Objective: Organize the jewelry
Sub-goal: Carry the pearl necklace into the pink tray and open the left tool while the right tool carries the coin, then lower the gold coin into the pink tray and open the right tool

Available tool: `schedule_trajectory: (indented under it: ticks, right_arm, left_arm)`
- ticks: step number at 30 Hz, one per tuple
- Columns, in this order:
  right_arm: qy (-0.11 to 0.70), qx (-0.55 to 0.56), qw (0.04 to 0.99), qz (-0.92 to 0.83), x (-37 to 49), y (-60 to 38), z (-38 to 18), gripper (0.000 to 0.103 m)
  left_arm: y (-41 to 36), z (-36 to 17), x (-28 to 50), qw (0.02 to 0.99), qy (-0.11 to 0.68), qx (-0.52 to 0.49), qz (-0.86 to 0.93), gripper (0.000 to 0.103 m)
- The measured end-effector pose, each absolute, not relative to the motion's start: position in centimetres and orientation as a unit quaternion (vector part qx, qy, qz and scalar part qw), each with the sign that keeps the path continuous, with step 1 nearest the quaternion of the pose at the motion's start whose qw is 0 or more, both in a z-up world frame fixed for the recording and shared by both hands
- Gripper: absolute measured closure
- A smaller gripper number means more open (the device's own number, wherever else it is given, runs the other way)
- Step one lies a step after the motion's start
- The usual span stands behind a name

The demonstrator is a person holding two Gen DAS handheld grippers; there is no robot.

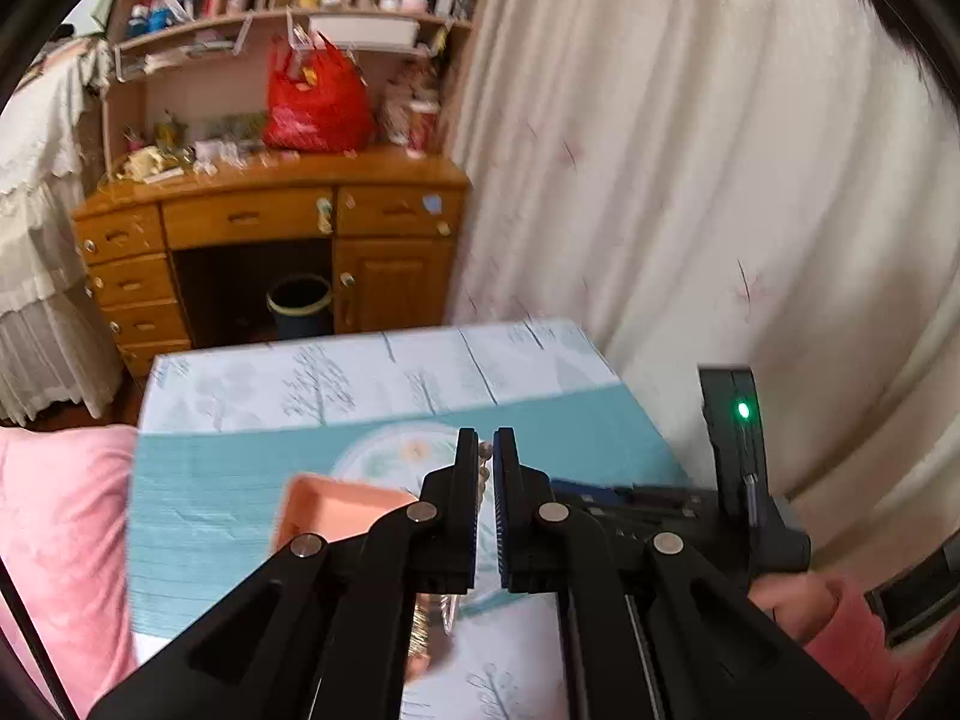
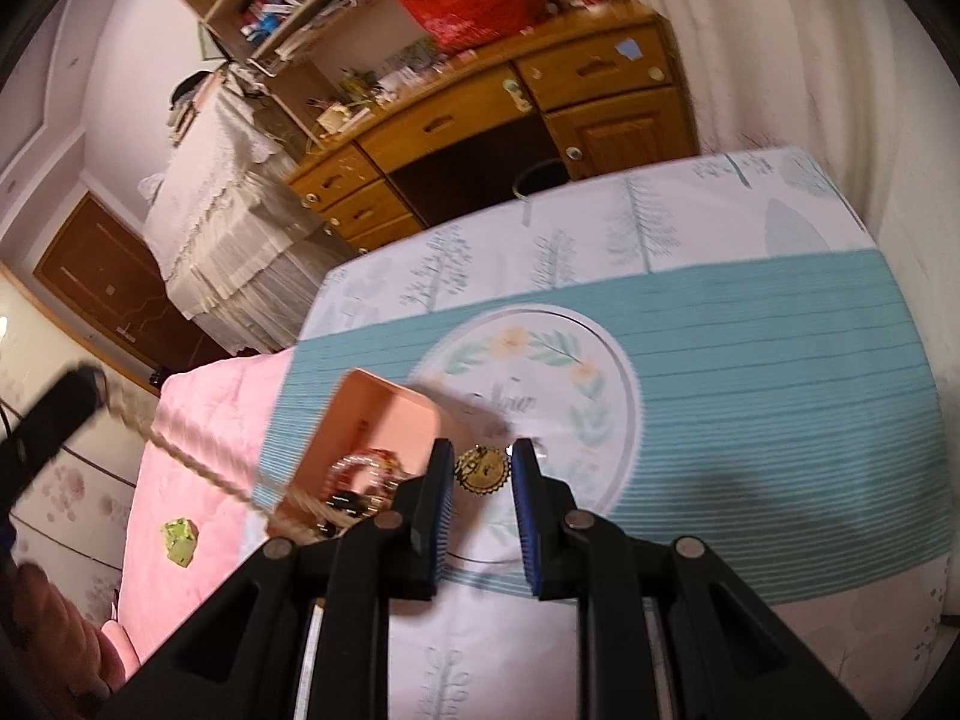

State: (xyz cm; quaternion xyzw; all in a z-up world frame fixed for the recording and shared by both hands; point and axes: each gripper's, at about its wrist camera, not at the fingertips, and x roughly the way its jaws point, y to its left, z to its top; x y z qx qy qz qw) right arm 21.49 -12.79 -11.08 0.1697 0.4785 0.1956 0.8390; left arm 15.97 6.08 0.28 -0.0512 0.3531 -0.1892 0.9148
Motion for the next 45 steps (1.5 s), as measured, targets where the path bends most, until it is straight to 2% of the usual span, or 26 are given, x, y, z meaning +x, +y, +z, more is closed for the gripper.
schedule_trajectory:
  ticks: [6,15,16,18,19,20,21,22,24,26,28,38,45]
  right_arm:
    - [0.46,0.159,0.843,0.23,21.4,-10.1,-9.3,0.084]
    - [0.449,0.165,0.829,0.288,21.8,-5.8,-10.9,0.084]
    - [0.448,0.168,0.829,0.291,21.9,-5.5,-11.4,0.083]
    - [0.463,0.18,0.818,0.289,22.4,-4.9,-13.0,0.074]
    - [0.48,0.185,0.809,0.284,22.8,-4.7,-13.9,0.06]
    - [0.49,0.183,0.805,0.28,22.9,-4.6,-14.5,0.057]
    - [0.494,0.177,0.805,0.277,23.0,-4.5,-14.9,0.057]
    - [0.493,0.168,0.809,0.273,22.9,-4.5,-15.1,0.057]
    - [0.492,0.156,0.813,0.269,22.8,-4.6,-15.2,0.057]
    - [0.492,0.148,0.818,0.259,22.9,-5.2,-15.5,0.056]
    - [0.492,0.132,0.826,0.24,23.0,-6.0,-15.8,0.056]
    - [0.478,-0.004,0.867,0.139,22.6,-7.5,-19.7,0.057]
    - [0.46,-0.034,0.879,0.117,22.8,-6.8,-21.0,0.058]
  left_arm:
    - [8.8,1.4,16.4,0.926,0.335,-0.05,-0.165,0.1]
    - [10.1,-4.2,18.1,0.907,0.395,-0.043,-0.137,0.099]
    - [10.2,-5.5,18.7,0.897,0.422,-0.042,-0.128,0.09]
    - [10.4,-7.4,19.8,0.878,0.465,-0.041,-0.109,0.076]
    - [10.7,-8.7,20.3,0.864,0.492,-0.048,-0.096,0.074]
    - [11.0,-9.3,20.6,0.855,0.507,-0.055,-0.092,0.072]
    - [11.3,-9.9,20.8,0.848,0.519,-0.063,-0.089,0.064]
    - [11.8,-10.6,21.0,0.839,0.533,-0.075,-0.08,0.047]
    - [12.2,-11.3,21.1,0.834,0.541,-0.086,-0.073,0.033]
    - [12.6,-11.7,21.1,0.832,0.543,-0.09,-0.069,0.032]
    - [12.8,-12.0,21.1,0.83,0.547,-0.088,-0.061,0.025]
    - [12.7,-12.6,21.3,0.832,0.55,-0.059,-0.037,0.022]
    - [13.7,-13.0,21.1,0.83,0.553,-0.065,-0.03,0.021]
